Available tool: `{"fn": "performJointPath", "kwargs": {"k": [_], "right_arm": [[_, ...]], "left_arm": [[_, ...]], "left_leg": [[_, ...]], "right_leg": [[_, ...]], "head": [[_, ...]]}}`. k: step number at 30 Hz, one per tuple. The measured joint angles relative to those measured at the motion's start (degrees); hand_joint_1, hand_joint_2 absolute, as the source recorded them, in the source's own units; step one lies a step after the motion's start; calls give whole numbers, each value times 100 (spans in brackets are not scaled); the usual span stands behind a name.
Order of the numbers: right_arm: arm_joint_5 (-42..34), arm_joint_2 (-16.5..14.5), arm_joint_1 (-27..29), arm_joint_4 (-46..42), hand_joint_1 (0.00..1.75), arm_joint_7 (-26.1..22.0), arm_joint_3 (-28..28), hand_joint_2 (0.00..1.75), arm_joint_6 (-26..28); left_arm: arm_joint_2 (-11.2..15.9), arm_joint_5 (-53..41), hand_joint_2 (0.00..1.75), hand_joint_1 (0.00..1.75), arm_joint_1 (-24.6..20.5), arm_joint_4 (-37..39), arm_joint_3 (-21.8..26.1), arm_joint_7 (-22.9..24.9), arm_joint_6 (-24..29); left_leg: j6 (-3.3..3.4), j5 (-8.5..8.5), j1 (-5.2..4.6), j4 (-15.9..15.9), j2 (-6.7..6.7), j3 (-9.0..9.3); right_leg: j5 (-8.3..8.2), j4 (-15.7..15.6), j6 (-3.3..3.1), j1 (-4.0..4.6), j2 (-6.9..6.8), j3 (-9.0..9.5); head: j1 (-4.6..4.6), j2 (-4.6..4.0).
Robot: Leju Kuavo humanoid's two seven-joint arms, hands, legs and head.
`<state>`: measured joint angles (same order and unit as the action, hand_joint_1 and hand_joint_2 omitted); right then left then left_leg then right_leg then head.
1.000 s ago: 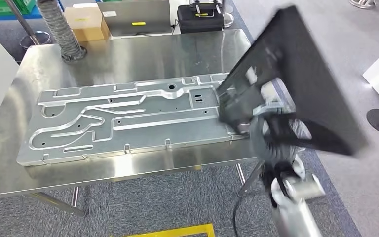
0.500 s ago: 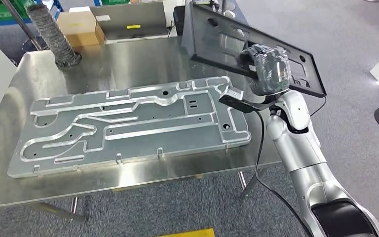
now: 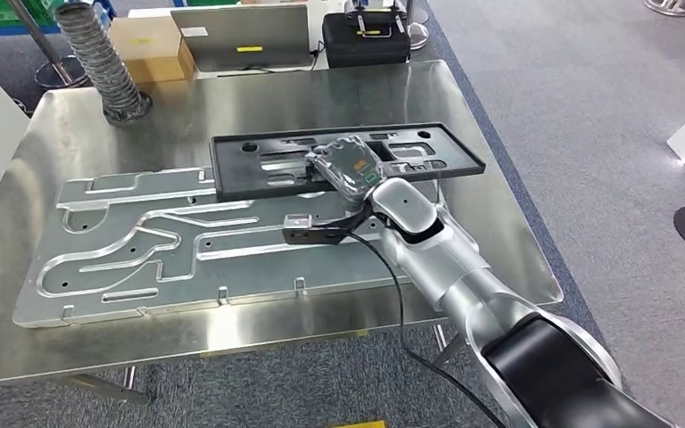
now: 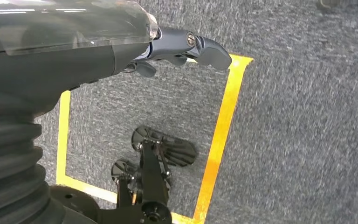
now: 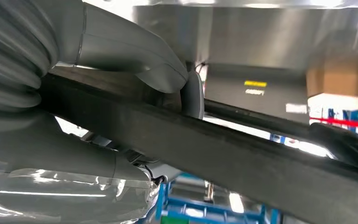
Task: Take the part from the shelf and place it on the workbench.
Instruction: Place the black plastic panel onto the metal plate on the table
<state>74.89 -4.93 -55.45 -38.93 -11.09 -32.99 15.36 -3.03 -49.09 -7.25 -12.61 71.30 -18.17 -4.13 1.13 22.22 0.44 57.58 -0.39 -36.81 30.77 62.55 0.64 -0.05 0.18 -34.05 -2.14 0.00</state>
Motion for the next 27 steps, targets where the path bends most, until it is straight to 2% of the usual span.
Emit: {"fn": "performJointPath", "kwargs": {"k": [2, 3, 4, 5, 7, 8, 9, 11, 13, 14, 16, 18, 19, 20, 21, 22, 24, 25, 27], "right_arm": [[2, -156, -99, 274, 175, 95, -76, 175, -66], [6, -227, -119, 407, 175, 140, -110, 175, -100], [9, -284, -127, 518, 175, 183, -135, 175, -137], [7, -345, -138, 631, 175, 236, -152, 175, -176], [-16, -451, -203, 813, 175, 348, -159, 175, -240], [-37, -504, -261, 899, 175, 409, -160, 175, -266], [-58, -559, -322, 980, 175, 471, -160, 175, -293], [-95, -641, -410, 1145, 175, 605, -160, 175, -350], [-106, -687, -442, 1273, 175, 732, -159, 175, -411], [-99, -707, -459, 1325, 175, 792, -159, 175, -450], [-63, -759, -499, 1444, 175, 913, -159, 175, -555], [7, -794, -514, 1582, 175, 1020, -160, 175, -680], [45, -800, -501, 1646, 175, 1063, -162, 175, -731], [80, -804, -483, 1702, 175, 1095, -163, 175, -767], [106, -808, -468, 1749, 175, 1113, -166, 175, -787], [126, -813, -458, 1787, 175, 1122, -173, 175, -798], [163, -824, -451, 1849, 175, 1113, -197, 175, -795], [187, -829, -440, 1878, 175, 1100, -212, 175, -786], [233, -836, -396, 1928, 175, 1074, -243, 175, -761]], "left_arm": [[-1, -1, 175, 0, -11, 0, -1, 1, 0], [-1, -2, 175, 0, -14, 0, -1, 1, 1], [-1, -4, 175, 0, -14, 0, -1, 1, 1], [-1, -7, 175, 0, -12, 0, -1, 2, 1], [-1, -13, 175, 0, -10, 0, -5, 3, 1], [-2, -17, 175, 0, -14, 1, -9, 2, -2], [-4, -22, 175, 0, -22, 1, -16, 2, -7], [-7, -36, 175, 0, -38, 2, -32, -2, -23], [-4, -55, 175, 0, -44, 2, -50, -11, -39], [-5, -68, 175, 0, -44, 2, -64, -20, -48], [-8, -95, 175, 0, -55, 2, -101, -53, -62], [-10, -120, 175, 0, -72, 2, -131, -99, -73], [-10, -131, 175, 0, -76, 2, -140, -120, -78], [-10, -139, 175, 0, -79, 2, -147, -133, -82], [-10, -143, 175, 0, -82, 2, -155, -140, -84], [-9, -146, 175, 0, -87, 2, -164, -145, -86], [-11, -151, 175, 0, -108, 3, -183, -151, -87], [-13, -154, 175, 0, -118, 4, -189, -153, -85], [-16, -163, 175, 0, -130, 4, -204, -153, -75]], "left_leg": [[30, 22, -1, -1, -2, 16], [38, 36, -1, 1, -6, 30], [40, 51, 0, 4, -12, 49], [35, 71, 0, 11, -24, 74], [4, 119, -2, 39, -42, 120], [-21, 145, -11, 61, -45, 129], [-46, 163, -17, 75, -42, 130], [-99, 178, -21, 78, -32, 130], [-156, 195, -20, 69, -29, 150], [-186, 260, -17, 143, -24, 128], [-241, 549, 4, 642, -12, -84], [-292, 857, 30, 1394, -3, -442], [-310, 894, 40, 1605, -1, -557], [-324, 826, 50, 1608, 2, -576], [-332, 654, 63, 1375, 5, -478], [-334, 432, 78, 975, 9, -296], [-304, 177, 77, 282, 7, 43], [-276, 150, 68, 115, 4, 121], [-203, 176, 54, 77, -6, 129]], "right_leg": [[302, 752, 28, -19, 0, -410], [376, 1078, 39, -29, -1, -609], [358, 1246, 44, -37, -1, -733], [216, 1188, 39, -43, -2, -756], [-270, 456, -7, -37, -4, -497], [-464, 53, -37, -20, -7, -338], [-565, -212, -64, -2, -7, -233], [-579, -363, -106, 31, -4, -168], [-598, -417, -162, 14, -5, -137], [-614, -456, -193, -3, -8, -111], [-638, -511, -237, -33, -12, -69], [-633, -513, -250, -31, -10, -63], [-626, -510, -249, -29, -9, -60], [-617, -504, -242, -30, -8, -55], [-605, -495, -229, -33, -3, -48], [-586, -481, -211, -36, 3, -40], [-554, -446, -158, -21, 18, -45], [-547, -434, -130, -12, 23, -54], [-548, -436, -72, -5, 27, -64]], "head": [[0, 0], [0, 0], [0, 0], [0, 0], [0, 0], [0, 0], [0, 0], [0, 0], [0, 0], [-1, 0], [-3, 0], [-3, 0], [-3, 0], [-3, 0], [-4, 0], [-4, 0], [-4, 0], [-4, 0], [-3, 0]]}}
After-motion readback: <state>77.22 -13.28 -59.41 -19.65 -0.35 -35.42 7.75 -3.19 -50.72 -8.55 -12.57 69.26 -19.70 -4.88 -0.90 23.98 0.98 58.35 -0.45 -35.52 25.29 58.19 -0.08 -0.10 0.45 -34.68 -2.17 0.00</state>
